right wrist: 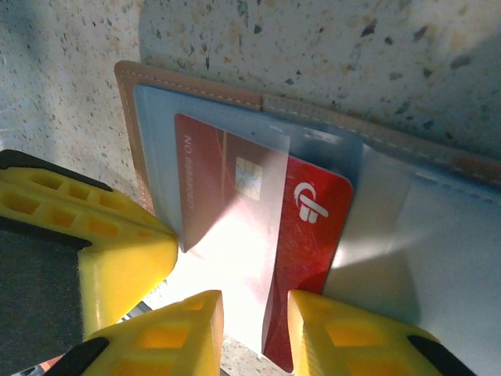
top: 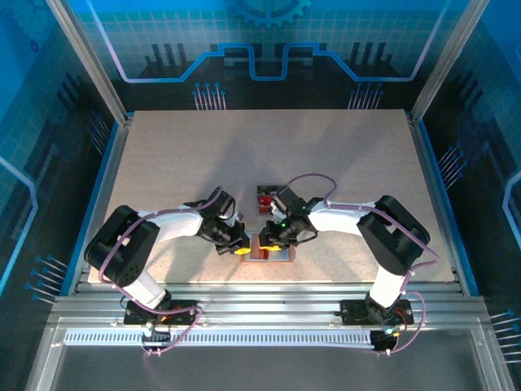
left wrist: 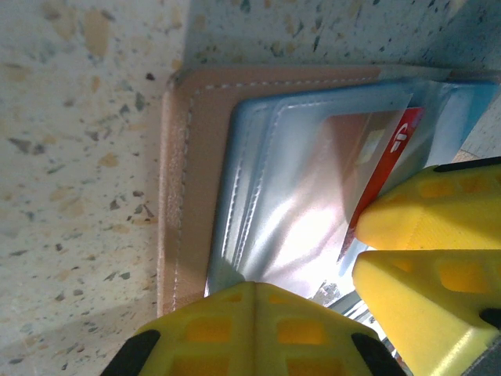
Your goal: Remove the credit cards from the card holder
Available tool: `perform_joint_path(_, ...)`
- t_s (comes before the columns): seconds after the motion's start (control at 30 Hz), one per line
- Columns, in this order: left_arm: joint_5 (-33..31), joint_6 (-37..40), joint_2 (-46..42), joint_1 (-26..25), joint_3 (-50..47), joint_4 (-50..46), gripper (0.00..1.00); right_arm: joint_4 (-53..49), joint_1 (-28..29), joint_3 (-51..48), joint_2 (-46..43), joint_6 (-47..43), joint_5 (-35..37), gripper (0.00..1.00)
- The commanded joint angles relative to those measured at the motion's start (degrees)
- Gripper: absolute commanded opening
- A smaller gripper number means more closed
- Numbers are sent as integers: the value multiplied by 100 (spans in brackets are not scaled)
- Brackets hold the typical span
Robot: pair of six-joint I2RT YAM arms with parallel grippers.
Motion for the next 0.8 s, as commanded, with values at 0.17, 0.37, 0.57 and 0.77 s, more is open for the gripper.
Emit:
perform_joint_path(0.17, 60, 36, -65, 32, 132, -91, 5, -1, 61, 27, -204, 6, 87, 28)
perform_joint_path(0.37, 111, 1, -112, 35, 387, -121, 5, 136, 19, -145, -435, 131, 119, 28)
perform_joint_path(0.57, 120, 167, 138, 33, 657, -268, 5, 373, -29, -439, -519, 284, 62, 28)
perform_joint_path(0.77, 13, 394, 429, 28, 802, -492, 5, 561, -60, -644, -587, 433, 63, 28)
